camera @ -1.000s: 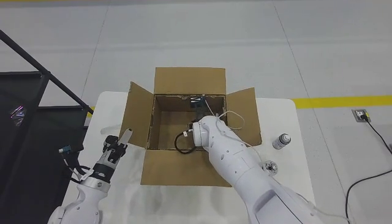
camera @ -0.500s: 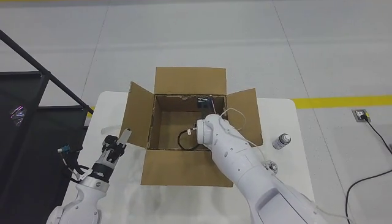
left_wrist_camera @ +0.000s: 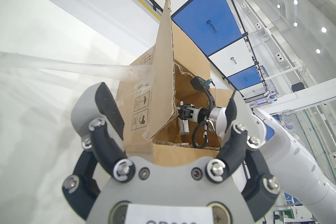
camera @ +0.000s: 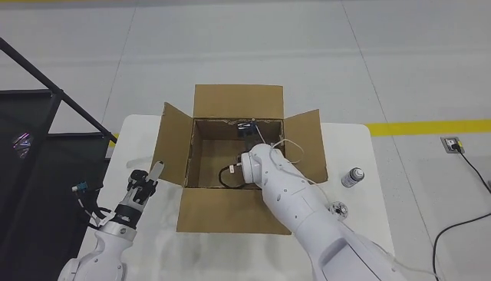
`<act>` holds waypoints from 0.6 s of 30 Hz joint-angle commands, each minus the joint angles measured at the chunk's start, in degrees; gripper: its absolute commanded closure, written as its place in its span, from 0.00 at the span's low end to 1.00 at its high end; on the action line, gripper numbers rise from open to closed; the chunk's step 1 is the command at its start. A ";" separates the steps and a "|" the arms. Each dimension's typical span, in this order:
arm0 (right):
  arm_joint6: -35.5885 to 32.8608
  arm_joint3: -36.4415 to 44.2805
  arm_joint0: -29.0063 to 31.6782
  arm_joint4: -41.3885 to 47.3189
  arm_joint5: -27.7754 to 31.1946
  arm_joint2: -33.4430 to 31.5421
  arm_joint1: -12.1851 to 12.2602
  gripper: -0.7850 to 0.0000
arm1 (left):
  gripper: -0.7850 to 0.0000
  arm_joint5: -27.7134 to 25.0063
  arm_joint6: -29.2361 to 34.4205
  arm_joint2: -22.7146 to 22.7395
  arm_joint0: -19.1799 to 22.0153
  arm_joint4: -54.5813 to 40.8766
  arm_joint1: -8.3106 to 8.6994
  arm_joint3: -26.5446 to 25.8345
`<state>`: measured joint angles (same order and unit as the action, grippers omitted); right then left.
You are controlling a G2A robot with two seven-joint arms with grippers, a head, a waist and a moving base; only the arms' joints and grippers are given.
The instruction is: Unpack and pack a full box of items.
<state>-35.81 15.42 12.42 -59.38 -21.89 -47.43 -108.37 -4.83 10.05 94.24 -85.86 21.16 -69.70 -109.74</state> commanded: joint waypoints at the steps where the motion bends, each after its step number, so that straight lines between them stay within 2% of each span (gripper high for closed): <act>1: -1.05 0.91 0.35 -1.35 -3.10 0.79 -0.47 0.00 | 0.00 -0.01 -0.06 0.00 -0.02 -0.03 -0.01 0.01; 9: -6.59 3.36 0.96 -7.06 -13.12 3.83 -2.27 0.00 | 0.00 -0.40 0.04 0.15 -0.07 -0.38 -0.03 0.12; 13: -9.82 2.21 -0.77 -7.82 -11.71 3.62 -2.24 0.00 | 0.00 -0.69 0.13 0.26 -0.13 -0.52 -0.03 0.15; 18: -9.84 -0.22 -2.34 -5.81 -5.22 1.68 -1.37 0.00 | 0.00 -1.06 -0.11 0.58 -0.27 -0.84 -0.03 0.50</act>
<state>-45.74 15.61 10.28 -65.58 -28.37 -45.42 -109.89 -5.83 10.04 94.78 -86.11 20.38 -69.73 -109.31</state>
